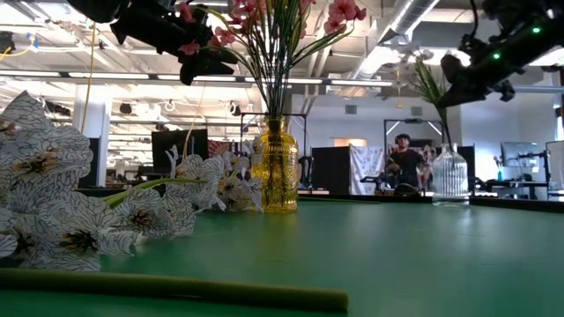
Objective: Sort flowers into vase by color
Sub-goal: Put the white flowers into the top transparent vase
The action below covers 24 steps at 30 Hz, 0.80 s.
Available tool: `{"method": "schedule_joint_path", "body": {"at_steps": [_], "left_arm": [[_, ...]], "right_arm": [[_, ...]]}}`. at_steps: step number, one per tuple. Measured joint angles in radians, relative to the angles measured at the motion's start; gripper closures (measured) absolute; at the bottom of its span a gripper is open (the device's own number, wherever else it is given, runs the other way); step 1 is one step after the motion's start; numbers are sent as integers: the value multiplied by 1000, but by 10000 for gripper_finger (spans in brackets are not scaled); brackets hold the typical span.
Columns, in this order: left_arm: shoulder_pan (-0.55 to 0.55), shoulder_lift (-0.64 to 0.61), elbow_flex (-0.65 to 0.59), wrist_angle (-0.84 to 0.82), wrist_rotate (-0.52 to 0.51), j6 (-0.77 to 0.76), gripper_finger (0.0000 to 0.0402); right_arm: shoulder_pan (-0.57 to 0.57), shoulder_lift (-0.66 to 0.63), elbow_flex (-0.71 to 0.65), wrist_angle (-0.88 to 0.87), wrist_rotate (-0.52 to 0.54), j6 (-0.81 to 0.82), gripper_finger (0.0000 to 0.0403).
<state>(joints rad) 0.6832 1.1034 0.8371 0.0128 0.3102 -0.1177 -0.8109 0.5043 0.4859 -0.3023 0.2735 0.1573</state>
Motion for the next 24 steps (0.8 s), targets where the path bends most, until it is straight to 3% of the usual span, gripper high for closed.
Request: {"method": "schedule_joint_path", "body": {"at_steps": [11,24], "left_arm": [[0,0,0,0,-10,1,248],[0,0,0,0,-8,1,248]], "right_arm": [[-1,-121,-139,55,-17,20,380],[-1,-120,-154,49,-39,-32,282]]}}
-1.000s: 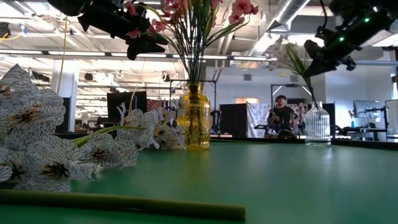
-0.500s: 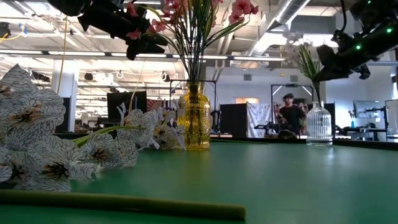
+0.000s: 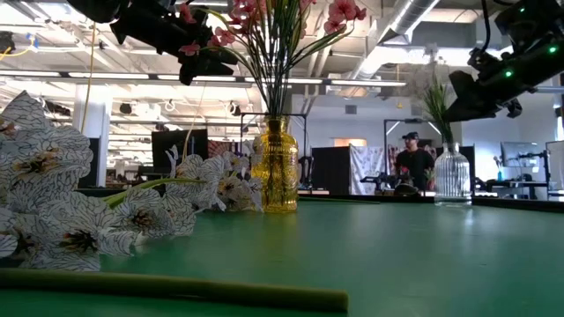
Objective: Sort flowers into vase by color
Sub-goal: Put the white flowers into the top transparent vase
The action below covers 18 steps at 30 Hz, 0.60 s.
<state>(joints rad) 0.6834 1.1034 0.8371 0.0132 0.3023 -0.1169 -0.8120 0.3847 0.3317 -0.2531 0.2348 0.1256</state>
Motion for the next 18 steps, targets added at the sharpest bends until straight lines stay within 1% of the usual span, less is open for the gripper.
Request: {"method": "schedule_joint_path", "body": {"at_steps": [2,6,11,14,18], "left_arm": [[0,0,0,0,0,0,248],[0,0,0,0,8,0,248],[0,0,0,-4,8,27,248],[0,0,0,-12,9,37,248],[0,0,0,-41,37,50,248]], "right_arm": [[0,0,0,-2,0,-1,262],[0,0,35,-66,0,-1,212],[0,0,112,-221,-3,1,152],[1,-4,145,-259,-25,12,134],[27,-13,164,-258,-48,13,128]]}}
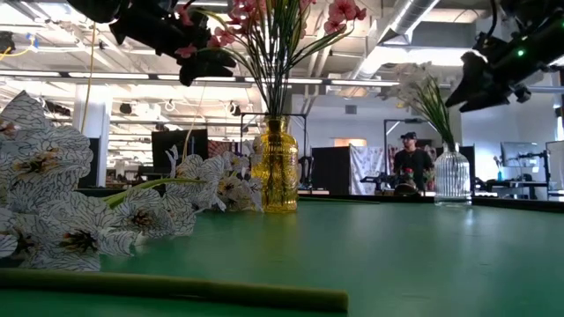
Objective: Sort flowers into vase by color
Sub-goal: Put the white flowers into the top transparent vase
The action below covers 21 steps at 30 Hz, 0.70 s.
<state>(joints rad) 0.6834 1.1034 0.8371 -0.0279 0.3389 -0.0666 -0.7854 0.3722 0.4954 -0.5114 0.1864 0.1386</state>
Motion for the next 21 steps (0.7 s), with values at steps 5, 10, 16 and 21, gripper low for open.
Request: {"method": "schedule_joint_path", "body": {"at_steps": [5,10,16,21], "left_arm": [[0,0,0,-80,25,4,248],[0,0,0,-224,25,48,248],[0,0,0,-411,25,118,248],[-22,0,0,-557,24,223,248]], "right_arm": [[38,4,58,-9,-50,24,127],[79,27,128,-41,-108,68,127],[154,76,191,-67,-203,129,127],[244,124,225,-66,-284,157,127]]}}
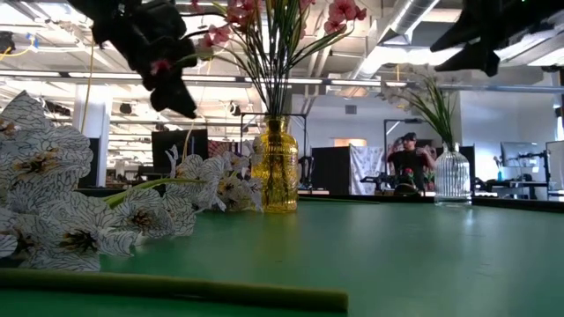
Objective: Sort flowers into vase by color
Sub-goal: Put the white flowers into the top transparent vase
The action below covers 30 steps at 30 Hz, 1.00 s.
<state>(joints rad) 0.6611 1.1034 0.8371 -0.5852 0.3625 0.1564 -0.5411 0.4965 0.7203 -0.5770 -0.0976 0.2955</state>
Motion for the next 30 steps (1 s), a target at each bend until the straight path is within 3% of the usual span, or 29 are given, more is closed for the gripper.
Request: {"method": "schedule_joint_path", "body": {"at_steps": [8,13,20,30], "left_arm": [[-154,36,-20,-47,-13,308,248],[-243,112,-22,27,-223,510,248],[-216,251,-21,158,-300,688,248],[-206,510,78,183,-325,869,248]], "right_arm": [[199,54,28,1,-49,97,127],[327,70,28,0,-60,164,127],[450,102,28,-2,-59,192,127],[463,148,28,-48,-58,228,127]]}}
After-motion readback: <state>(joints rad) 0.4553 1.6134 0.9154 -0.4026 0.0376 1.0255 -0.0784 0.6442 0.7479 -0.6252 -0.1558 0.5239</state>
